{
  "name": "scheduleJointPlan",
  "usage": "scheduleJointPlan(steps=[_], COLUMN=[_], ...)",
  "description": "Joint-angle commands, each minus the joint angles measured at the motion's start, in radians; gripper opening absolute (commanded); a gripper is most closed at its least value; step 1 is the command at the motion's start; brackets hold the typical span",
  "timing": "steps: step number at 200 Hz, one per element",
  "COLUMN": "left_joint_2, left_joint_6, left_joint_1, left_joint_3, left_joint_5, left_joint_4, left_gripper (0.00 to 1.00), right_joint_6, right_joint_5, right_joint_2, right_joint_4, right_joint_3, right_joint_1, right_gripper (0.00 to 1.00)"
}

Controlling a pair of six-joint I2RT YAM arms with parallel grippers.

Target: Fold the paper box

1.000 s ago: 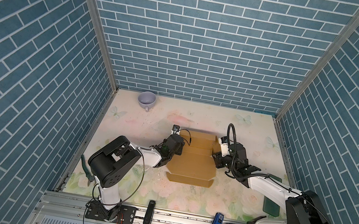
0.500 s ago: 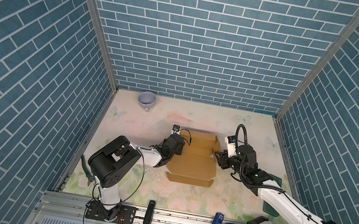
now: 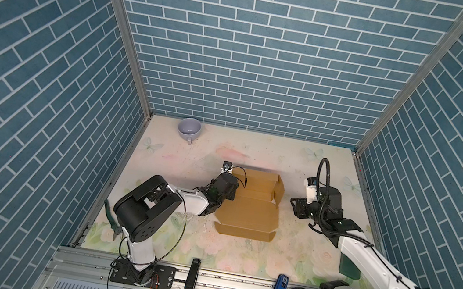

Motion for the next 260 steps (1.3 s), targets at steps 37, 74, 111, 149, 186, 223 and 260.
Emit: scheduleJointPlan(steps=[37, 74, 111, 149, 186, 223, 260], left_joint_2=[0.014, 0.027, 0.031, 0.02, 0.03, 0.027, 0.027], left_joint_6=[-0.006, -0.016, -0.015, -0.009, 0.002, 0.016, 0.037], left_joint_1=[-0.01, -0.011, -0.011, -0.015, -0.015, -0.016, -0.014], left_joint_3=[0.011, 0.019, 0.024, 0.013, 0.008, 0.004, 0.002], left_joint_5=[0.015, 0.024, 0.031, 0.032, 0.039, 0.042, 0.05], left_joint_4=[-0.105, -0.113, -0.118, -0.108, -0.097, -0.09, -0.092], left_gripper=[0.13, 0.13, 0.13, 0.12, 0.12, 0.12, 0.13], right_joint_6=[-0.082, -0.103, -0.117, -0.117, -0.109, -0.113, -0.14], right_joint_5=[-0.15, -0.174, -0.158, -0.125, -0.088, -0.077, -0.084], right_joint_2=[0.162, 0.166, 0.198, 0.252, 0.305, 0.336, 0.368], right_joint_4=[0.089, 0.058, 0.048, 0.073, 0.154, 0.241, 0.281], right_joint_3=[0.106, 0.135, 0.164, 0.194, 0.204, 0.204, 0.221], right_joint_1=[0.007, 0.045, 0.089, 0.115, 0.116, 0.116, 0.115], right_gripper=[0.51, 0.51, 0.5, 0.5, 0.47, 0.45, 0.45])
